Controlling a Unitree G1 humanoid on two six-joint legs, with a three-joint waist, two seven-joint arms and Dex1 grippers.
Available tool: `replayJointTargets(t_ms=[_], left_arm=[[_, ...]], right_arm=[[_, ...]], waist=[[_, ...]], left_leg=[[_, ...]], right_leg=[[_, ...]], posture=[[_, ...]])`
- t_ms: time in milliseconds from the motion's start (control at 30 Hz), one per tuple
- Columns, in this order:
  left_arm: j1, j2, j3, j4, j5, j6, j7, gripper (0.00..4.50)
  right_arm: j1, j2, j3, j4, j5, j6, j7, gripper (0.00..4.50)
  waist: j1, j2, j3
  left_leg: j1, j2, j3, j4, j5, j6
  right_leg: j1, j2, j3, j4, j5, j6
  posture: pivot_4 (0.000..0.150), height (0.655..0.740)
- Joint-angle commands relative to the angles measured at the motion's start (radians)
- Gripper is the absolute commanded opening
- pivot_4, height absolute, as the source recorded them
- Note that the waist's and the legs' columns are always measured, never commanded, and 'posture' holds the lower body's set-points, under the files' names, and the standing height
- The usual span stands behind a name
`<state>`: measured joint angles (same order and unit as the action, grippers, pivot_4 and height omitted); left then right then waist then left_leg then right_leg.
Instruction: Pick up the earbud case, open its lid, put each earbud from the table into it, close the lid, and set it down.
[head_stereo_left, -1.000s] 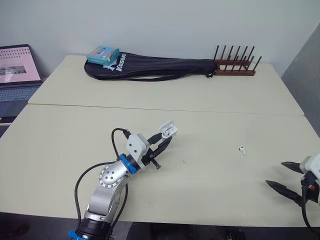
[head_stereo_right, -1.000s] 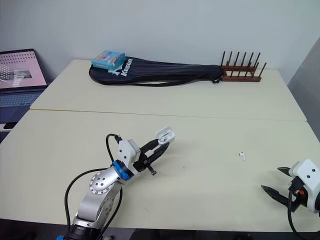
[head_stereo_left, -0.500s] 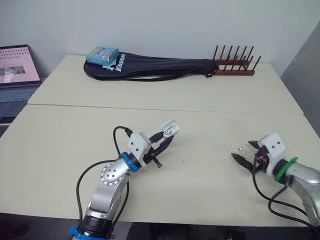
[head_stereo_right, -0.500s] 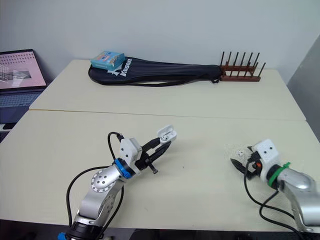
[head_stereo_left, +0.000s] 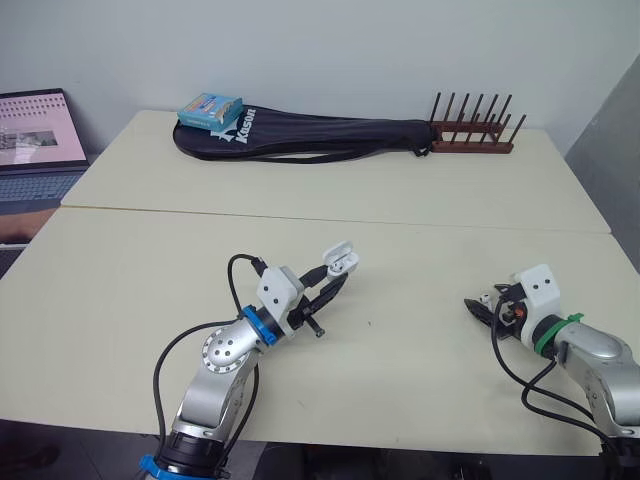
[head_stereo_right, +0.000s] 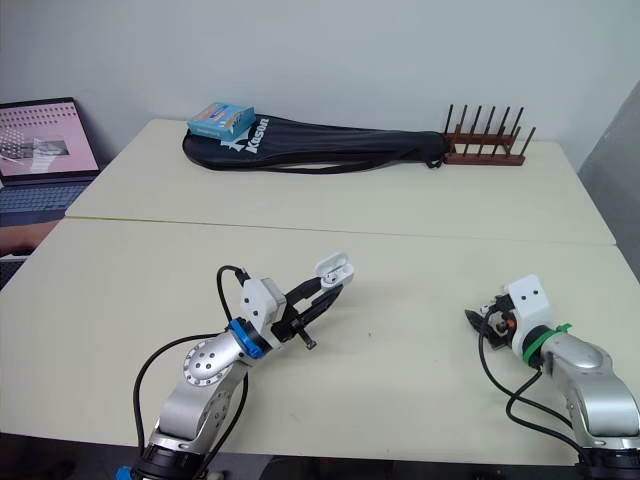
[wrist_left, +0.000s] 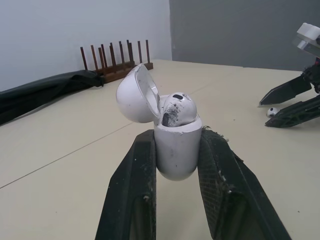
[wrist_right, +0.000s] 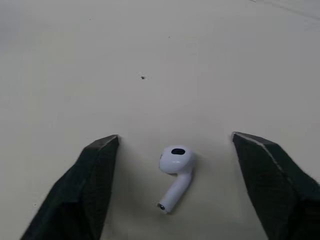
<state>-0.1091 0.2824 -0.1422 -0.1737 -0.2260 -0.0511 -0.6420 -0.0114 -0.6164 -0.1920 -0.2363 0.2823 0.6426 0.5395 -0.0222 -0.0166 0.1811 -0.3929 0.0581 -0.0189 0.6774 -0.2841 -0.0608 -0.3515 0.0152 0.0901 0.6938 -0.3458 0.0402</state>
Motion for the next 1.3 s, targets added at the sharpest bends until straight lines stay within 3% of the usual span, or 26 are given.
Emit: replayJointTargets(t_ms=[33, 233, 267, 400, 533, 700, 900, 1167, 1300], left_arm=[[-0.005, -0.005, 0.000, -0.024, -0.001, -0.015, 0.003, 0.78], [-0.004, -0.005, 0.000, -0.030, -0.001, -0.009, 0.005, 0.78], [-0.001, -0.005, 0.000, -0.032, -0.002, -0.009, 0.004, 0.78], [0.020, -0.002, -0.001, -0.050, 0.001, -0.005, 0.010, 0.78], [0.052, -0.002, -0.005, -0.082, 0.004, 0.004, 0.022, 0.78], [0.105, 0.004, -0.008, -0.139, 0.009, 0.028, 0.043, 0.78], [0.147, 0.018, -0.007, -0.192, 0.009, 0.055, 0.056, 0.78], [0.147, 0.031, -0.002, -0.203, 0.002, 0.072, 0.059, 0.78], [0.135, 0.032, -0.006, -0.196, 0.000, 0.076, 0.060, 0.78]], right_arm=[[0.036, -0.035, -0.012, 0.002, 0.000, 0.081, 0.001, 2.47], [0.030, -0.146, 0.033, -0.023, 0.013, 0.069, 0.134, 0.46], [0.029, -0.189, 0.053, -0.026, 0.006, 0.038, 0.188, 0.39], [0.012, -0.346, 0.122, -0.021, -0.007, -0.137, 0.419, 0.40], [-0.001, -0.519, 0.196, 0.046, -0.075, -0.471, 0.695, 0.40], [-0.068, -0.600, 0.273, 0.204, -0.147, -0.799, 0.890, 0.40], [-0.126, -0.606, 0.334, 0.345, -0.216, -0.989, 0.975, 0.40], [-0.142, -0.591, 0.349, 0.401, -0.241, -1.012, 0.966, 0.40], [-0.140, -0.587, 0.349, 0.410, -0.243, -1.035, 0.961, 1.77]], waist=[[0.002, 0.000, 0.000], [0.006, 0.000, 0.000], [0.008, 0.001, 0.000], [0.008, 0.001, 0.000], [0.005, 0.001, 0.000], [-0.002, 0.001, 0.001], [-0.004, 0.001, 0.001], [-0.004, 0.001, 0.001], [-0.004, 0.001, 0.001]], left_leg=[[0.000, 0.000, 0.000, 0.000, 0.000, 0.000], [0.000, 0.000, 0.000, 0.000, 0.000, 0.000], [0.000, -0.001, 0.000, 0.000, 0.000, 0.000], [-0.001, 0.000, 0.000, 0.000, 0.000, 0.000], [-0.001, 0.000, 0.001, -0.001, 0.000, 0.000], [0.000, 0.000, 0.001, 0.000, 0.000, 0.000], [0.001, 0.002, 0.001, 0.000, 0.000, 0.000], [0.011, 0.002, 0.001, 0.000, 0.000, 0.000], [0.013, 0.002, 0.001, 0.000, 0.000, 0.001]], right_leg=[[0.000, 0.000, 0.000, 0.000, 0.000, 0.000], [0.000, 0.000, -0.001, 0.000, 0.000, 0.000], [0.000, 0.000, 0.000, 0.000, 0.000, 0.000], [-0.001, 0.000, -0.001, -0.002, 0.000, 0.000], [-0.002, 0.000, -0.001, -0.002, 0.000, 0.000], [0.000, 0.000, -0.001, -0.002, 0.000, 0.000], [0.000, 0.000, 0.000, -0.002, 0.000, 0.000], [0.011, -0.001, 0.001, -0.004, 0.000, 0.000], [0.014, -0.002, 0.001, -0.005, 0.000, 0.000]], posture=[[0.150, 0.7274], [0.150, 0.7274], [0.150, 0.7274], [0.150, 0.7274], [0.150, 0.7274], [0.150, 0.7274], [0.150, 0.7274], [0.150, 0.7274], [0.150, 0.7274]])
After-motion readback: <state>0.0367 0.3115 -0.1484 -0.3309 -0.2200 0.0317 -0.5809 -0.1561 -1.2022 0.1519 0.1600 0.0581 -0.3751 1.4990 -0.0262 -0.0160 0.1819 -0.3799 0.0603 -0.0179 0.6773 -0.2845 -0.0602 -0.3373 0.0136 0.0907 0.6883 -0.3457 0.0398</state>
